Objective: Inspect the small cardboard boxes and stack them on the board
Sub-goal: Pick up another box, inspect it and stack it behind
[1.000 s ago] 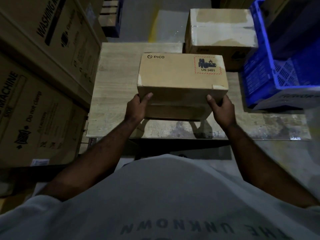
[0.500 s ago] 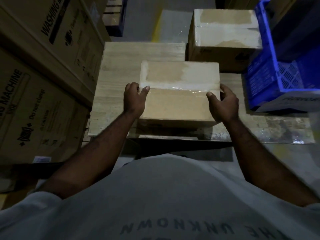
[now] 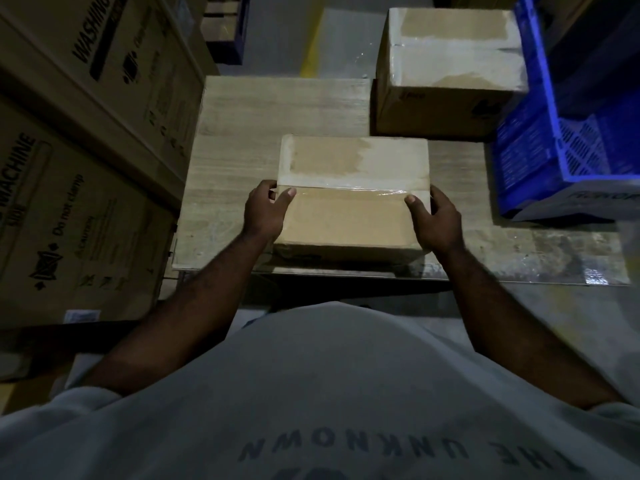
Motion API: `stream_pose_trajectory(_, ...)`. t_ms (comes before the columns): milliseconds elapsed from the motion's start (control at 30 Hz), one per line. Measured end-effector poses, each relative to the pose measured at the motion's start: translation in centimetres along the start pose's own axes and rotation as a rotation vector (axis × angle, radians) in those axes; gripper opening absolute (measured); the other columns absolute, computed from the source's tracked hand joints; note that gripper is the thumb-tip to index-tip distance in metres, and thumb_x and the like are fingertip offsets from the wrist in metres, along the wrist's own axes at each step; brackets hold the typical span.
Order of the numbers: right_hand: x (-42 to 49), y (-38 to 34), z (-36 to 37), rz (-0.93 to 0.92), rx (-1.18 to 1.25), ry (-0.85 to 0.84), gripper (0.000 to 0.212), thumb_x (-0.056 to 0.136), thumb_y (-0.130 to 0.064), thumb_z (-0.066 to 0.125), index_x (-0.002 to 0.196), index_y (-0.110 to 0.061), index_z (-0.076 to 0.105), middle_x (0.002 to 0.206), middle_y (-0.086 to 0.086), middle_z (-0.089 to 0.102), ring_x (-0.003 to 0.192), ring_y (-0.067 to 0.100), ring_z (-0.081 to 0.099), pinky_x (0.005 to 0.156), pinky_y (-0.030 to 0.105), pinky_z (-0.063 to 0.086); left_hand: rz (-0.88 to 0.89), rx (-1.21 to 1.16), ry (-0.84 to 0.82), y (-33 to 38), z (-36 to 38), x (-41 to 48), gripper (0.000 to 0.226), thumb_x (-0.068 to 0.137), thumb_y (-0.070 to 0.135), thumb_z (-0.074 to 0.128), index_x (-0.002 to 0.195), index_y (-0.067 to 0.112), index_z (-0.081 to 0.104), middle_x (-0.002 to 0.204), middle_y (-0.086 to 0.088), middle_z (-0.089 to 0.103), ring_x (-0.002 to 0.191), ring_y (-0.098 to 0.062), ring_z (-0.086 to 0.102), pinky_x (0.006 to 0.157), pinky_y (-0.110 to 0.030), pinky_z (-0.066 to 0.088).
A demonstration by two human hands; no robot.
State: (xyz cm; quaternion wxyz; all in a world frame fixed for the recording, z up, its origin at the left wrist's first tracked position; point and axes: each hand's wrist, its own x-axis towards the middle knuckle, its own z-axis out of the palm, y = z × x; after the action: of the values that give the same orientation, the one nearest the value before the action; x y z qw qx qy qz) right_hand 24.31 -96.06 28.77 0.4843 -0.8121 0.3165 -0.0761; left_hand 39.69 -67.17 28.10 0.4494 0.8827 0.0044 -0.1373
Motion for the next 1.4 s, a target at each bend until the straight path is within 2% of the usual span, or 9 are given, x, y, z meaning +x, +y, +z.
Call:
stream_pose_trajectory(167,-0.4,0.6,-0.3,0.056,0.100,-0.029,0.061,0.096,-0.051,0.069,0.148,-0.025,0.053,0.136,-0.002,0.067,0.123,0.016,0.065,0.102,0.044,0.057,-0.029,-0.161,-0.126,-0.2,-0.5,-4.3,0.068,0.090,0.038,0.077,0.146,0.018,0.046,0.131,0.006,0.054,0.116,-0.012,0.053,0.089,-0.025,0.045)
stream_pose_trajectory(300,-2.8,2.4,-0.7,0.120,0.419,-0.158,0.091,0.086,-0.055,0.077,0.158,-0.016,0.037,0.149,0.010,0.056,0.131,0.023,0.061,0.100,0.036,0.058,-0.008,-0.188,-0.222,-2.5,-1.1,-6.1,0.092,0.077,0.028,0.089,0.152,0.020,0.036,0.138,0.002,0.055,0.123,-0.017,0.055,0.091,-0.022,0.048)
stream_pose_trajectory(433,-4.8,4.2,-0.7,0.059,0.265,-0.211,0.095,0.082,-0.074,0.069,0.156,-0.022,0.042,0.145,0.001,0.060,0.128,0.022,0.063,0.103,0.041,0.056,-0.038,-0.147,-0.281,-3.1,-1.3,-6.7,0.096,0.075,0.028,0.091,0.153,0.022,0.036,0.133,0.009,0.056,0.121,-0.013,0.055,0.085,-0.012,0.044)
stream_pose_trajectory(667,-5.2,4.3,-0.2,0.079,0.136,-0.246,0.110,0.066,-0.044,0.095,0.157,-0.024,0.038,0.131,-0.016,0.062,0.114,-0.002,0.062,0.095,0.012,0.048,-0.021,-0.037,-0.354,-3.2,-1.9,-6.1,0.099,0.074,0.030,0.092,0.155,0.023,0.035,0.134,0.009,0.057,0.121,-0.012,0.054,0.097,-0.025,0.046)
stream_pose_trajectory(833,-4.8,3.4,-0.3,0.068,0.120,-0.185,0.086,0.080,-0.022,0.089,0.154,-0.019,0.045,0.129,-0.007,0.064,0.114,0.007,0.062,0.086,0.004,0.048,-0.005,-0.031,-0.336,-2.6,-2.1,-5.4,0.083,0.075,0.032,0.090,0.147,0.022,0.049,0.127,0.006,0.066,0.117,-0.016,0.063,0.103,-0.037,0.053)
stream_pose_trajectory(1000,-3.3,0.6,-1.8,0.014,0.218,-0.011,0.054,0.091,-0.030,0.079,0.136,-0.004,0.062,0.118,0.002,0.072,0.101,-0.001,0.069,0.096,0.038,0.060,0.065,-0.003,-0.172,1.0,-3.0,-4.0,0.064,0.076,0.045,0.088,0.131,0.022,0.065,0.110,0.008,0.072,0.101,-0.012,0.070,0.080,-0.021,0.055)
stream_pose_trajectory(1100,-2.0,-1.9,-3.1,-0.075,0.246,0.057,0.049,0.099,-0.030,0.072,0.139,-0.004,0.061,0.125,0.003,0.072,0.111,0.005,0.070,0.096,0.037,0.060,0.145,-0.009,-0.106,3.1,-3.7,-2.7,0.077,0.066,0.064,0.081,0.130,0.024,0.067,0.118,0.005,0.075,0.105,-0.008,0.071,0.089,-0.030,0.060)
stream_pose_trajectory(1233,-0.8,-4.7,-4.2,-0.169,0.298,0.089,0.047,0.099,-0.032,0.065,0.142,-0.014,0.058,0.135,0.005,0.069,0.122,0.017,0.068,0.098,0.047,0.059,0.223,-0.014,0.021,5.6,-4.4,-1.3,0.061,0.080,0.049,0.079,0.131,0.018,0.066,0.120,0.000,0.075,0.105,-0.009,0.072,0.089,-0.036,0.062)
stream_pose_trajectory(1400,0.4,-5.9,-3.5,-0.145,0.218,0.082,0.043,0.098,-0.037,0.064,0.139,-0.021,0.060,0.126,0.002,0.072,0.112,0.016,0.072,0.091,0.050,0.062,0.189,0.055,0.085,6.6,-3.8,-0.3,0.050,0.086,0.046,0.077,0.125,0.017,0.070,0.115,-0.003,0.077,0.097,-0.011,0.074,0.081,-0.038,0.064)
